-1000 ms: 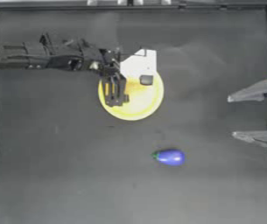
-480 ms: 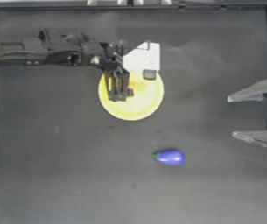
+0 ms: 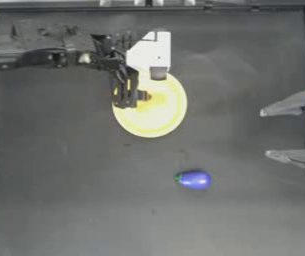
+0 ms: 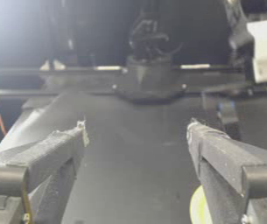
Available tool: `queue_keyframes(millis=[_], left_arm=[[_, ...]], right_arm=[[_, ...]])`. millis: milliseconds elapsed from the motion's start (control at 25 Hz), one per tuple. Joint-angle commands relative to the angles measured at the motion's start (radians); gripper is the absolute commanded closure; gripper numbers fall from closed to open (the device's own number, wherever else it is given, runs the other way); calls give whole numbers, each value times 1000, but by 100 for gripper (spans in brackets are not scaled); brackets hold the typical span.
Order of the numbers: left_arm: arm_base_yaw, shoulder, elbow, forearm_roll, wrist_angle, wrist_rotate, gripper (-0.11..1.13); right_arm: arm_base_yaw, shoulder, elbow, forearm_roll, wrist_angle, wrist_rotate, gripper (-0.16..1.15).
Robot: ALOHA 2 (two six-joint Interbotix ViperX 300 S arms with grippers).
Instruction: Put brown chicken wing on plate
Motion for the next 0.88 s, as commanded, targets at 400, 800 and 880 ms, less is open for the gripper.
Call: queue_keyframes(millis=[400, 800, 880], left_arm=[[-98, -225, 120, -28, -80, -37, 3], [-158, -383, 275, -29, -212, -121, 3], [-173, -414, 302, -29, -245, -141, 3]], right_arm=[[-2, 3, -18, 2, -6, -2, -1], [-2, 3, -20, 2, -5, 0, -1], [-2, 3, -20, 2, -5, 0, -1]])
